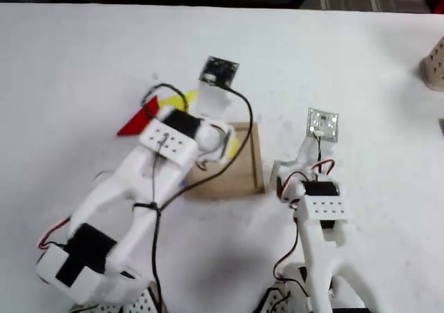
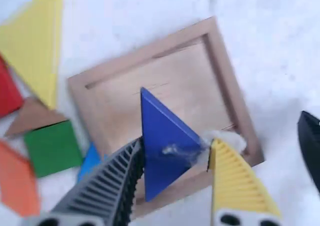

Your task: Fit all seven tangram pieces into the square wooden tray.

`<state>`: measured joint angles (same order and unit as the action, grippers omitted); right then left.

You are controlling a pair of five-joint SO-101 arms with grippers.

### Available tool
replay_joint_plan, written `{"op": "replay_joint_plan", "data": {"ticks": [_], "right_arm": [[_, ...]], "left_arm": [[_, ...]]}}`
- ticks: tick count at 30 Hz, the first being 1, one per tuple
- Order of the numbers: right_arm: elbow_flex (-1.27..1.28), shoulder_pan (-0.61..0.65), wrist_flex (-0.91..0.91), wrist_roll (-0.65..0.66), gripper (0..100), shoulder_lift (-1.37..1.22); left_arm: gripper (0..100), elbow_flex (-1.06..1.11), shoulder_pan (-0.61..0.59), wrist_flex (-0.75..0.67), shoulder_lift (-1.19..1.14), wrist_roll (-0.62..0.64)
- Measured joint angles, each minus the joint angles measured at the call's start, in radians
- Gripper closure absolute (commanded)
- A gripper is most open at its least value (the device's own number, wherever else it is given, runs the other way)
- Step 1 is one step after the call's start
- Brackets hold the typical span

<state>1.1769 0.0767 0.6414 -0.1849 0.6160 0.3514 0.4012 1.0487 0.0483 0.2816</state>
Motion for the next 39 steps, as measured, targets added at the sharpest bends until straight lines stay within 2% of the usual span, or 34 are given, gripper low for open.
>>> {"op": "replay_joint_plan", "data": {"ticks": [5, 9, 11, 20, 23, 28, 30, 33, 39], "right_arm": [[0.0, -0.008, 0.0, 0.0, 82.2, 0.0], [0.0, -0.002, 0.0, 0.0, 82.2, 0.0], [0.0, -0.002, 0.0, 0.0, 82.2, 0.0], [0.0, -0.003, 0.0, 0.0, 82.2, 0.0], [0.0, -0.005, 0.0, 0.0, 82.2, 0.0], [0.0, -0.005, 0.0, 0.0, 82.2, 0.0], [0.0, -0.003, 0.0, 0.0, 82.2, 0.0], [0.0, -0.002, 0.0, 0.0, 82.2, 0.0], [0.0, -0.002, 0.0, 0.0, 82.2, 0.0]], "left_arm": [[82, 0.054, 0.025, -0.135, 0.0, 0.078], [71, 0.112, 0.025, -0.215, -0.017, 0.095], [66, 0.118, 0.025, -0.232, -0.046, 0.1], [66, 0.12, 0.006, -0.238, -0.083, 0.103], [73, 0.126, -0.021, -0.201, -0.051, 0.103], [99, 0.129, -0.048, -0.137, -0.031, 0.103], [95, 0.15, -0.055, -0.141, -0.031, 0.103], [98, 0.167, -0.052, -0.173, -0.043, 0.097], [98, 0.169, -0.011, -0.181, -0.166, 0.058]]}}
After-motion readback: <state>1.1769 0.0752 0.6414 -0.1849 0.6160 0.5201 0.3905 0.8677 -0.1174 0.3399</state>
